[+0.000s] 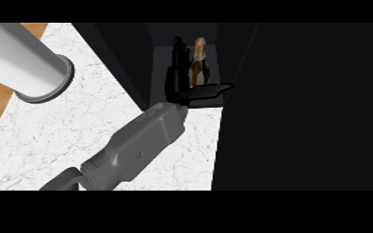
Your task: Pick up the wine, place it into the cabinet and close the cabinet
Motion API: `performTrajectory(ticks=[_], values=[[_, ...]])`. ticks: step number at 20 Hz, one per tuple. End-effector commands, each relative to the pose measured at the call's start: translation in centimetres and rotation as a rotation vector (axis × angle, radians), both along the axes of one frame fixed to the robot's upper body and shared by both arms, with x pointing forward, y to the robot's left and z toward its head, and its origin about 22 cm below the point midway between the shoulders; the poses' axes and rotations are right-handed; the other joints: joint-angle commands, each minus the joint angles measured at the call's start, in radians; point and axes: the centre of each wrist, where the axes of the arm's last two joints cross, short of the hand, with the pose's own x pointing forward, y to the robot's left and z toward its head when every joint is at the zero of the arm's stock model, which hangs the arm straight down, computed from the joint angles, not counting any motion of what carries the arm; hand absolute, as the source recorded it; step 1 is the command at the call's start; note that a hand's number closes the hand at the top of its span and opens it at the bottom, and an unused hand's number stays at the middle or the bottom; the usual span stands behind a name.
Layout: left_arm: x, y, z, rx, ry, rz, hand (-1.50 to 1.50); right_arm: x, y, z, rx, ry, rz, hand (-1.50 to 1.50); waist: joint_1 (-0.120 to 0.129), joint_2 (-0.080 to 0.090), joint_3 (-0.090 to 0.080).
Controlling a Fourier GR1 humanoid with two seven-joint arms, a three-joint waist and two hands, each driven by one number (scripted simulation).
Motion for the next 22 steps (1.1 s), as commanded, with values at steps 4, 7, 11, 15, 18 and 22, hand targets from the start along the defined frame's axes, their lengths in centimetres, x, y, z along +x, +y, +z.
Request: performTrajectory(ticks=[4, 7, 11, 15, 18, 22], values=[[-1.5, -1.5, 0.4, 0.011, -0.039, -0.031, -1.5, -0.6, -0.7, -0.9, -0.012, 0.017, -0.025, -1.5, 0.024, -0.006, 0.001], [-2.6, -0.4, -1.7, 0.011, -0.032, -0.024, -1.5, 0.0, -1.0, -0.2, 0.0, -0.005, -0.042, -1.5, 0.037, -0.008, 0.0], [-4.0, -0.7, -2.2, 0.014, -0.041, -0.053, -1.5, -0.7, -0.3, -1.9, -0.017, 0.023, -0.051, -1.5, 0.047, -0.011, 0.001], [-5.0, 0.8, -2.7, 0.031, -0.072, -0.041, -1.5, -1.0, 0.1, -0.2, -0.005, 0.009, -0.074, -1.5, 0.056, -0.013, 0.0], [-5.5, 2.7, -2.8, 0.027, -0.103, -0.098, -1.5, 0.1, 0.2, 0.5, 0.001, 0.01, -0.056, -1.5, 0.059, -0.012, 0.0], [-8.3, 3.3, -1.5, 0.01, -0.097, -0.145, -1.5, -0.1, -0.8, -1.5, -0.012, 0.027, -0.066, -1.5, 0.065, -0.015, 0.001]])
